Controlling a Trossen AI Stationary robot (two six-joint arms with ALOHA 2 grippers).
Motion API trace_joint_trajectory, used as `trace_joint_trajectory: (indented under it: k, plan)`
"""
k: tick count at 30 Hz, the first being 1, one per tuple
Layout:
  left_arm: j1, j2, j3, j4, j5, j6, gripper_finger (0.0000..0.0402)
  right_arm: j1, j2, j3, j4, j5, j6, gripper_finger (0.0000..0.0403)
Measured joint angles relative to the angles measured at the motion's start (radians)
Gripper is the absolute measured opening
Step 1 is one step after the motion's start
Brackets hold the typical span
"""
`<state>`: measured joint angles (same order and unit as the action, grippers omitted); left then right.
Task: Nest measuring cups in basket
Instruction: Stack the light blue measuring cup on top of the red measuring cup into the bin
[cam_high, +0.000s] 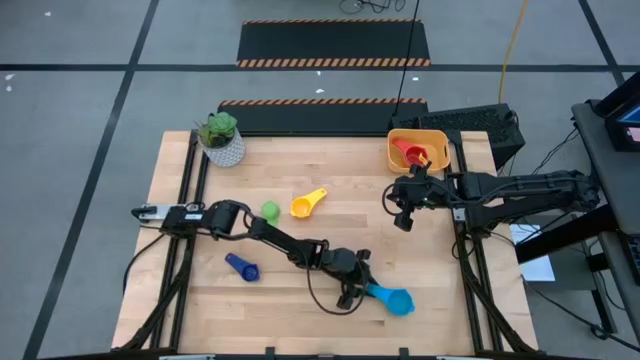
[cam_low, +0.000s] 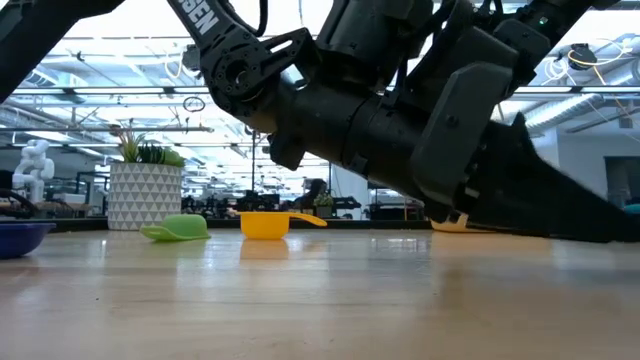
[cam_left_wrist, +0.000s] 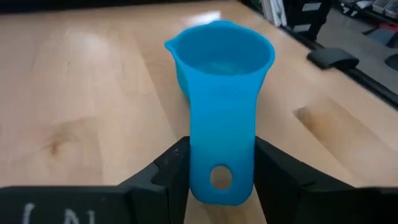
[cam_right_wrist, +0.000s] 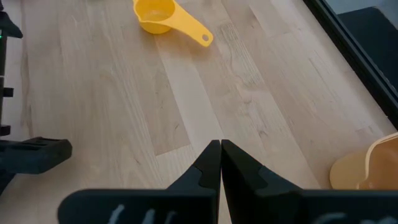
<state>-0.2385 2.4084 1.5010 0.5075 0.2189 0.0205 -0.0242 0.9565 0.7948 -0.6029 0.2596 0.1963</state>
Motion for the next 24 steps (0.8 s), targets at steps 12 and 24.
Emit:
trace_joint_trajectory:
  k: [12, 24]
  plan:
    - [0.062, -0.093, 0.000, -0.196, 0.000, 0.047, 0.0140, 0.000, 0.000, 0.000, -0.009, 0.000, 0.000, 0.0004]
    - [0.105, -0.163, -0.001, -0.393, -0.011, 0.080, 0.0142, 0.046, 0.000, -0.032, -0.090, -0.025, 0.347, 0.0021]
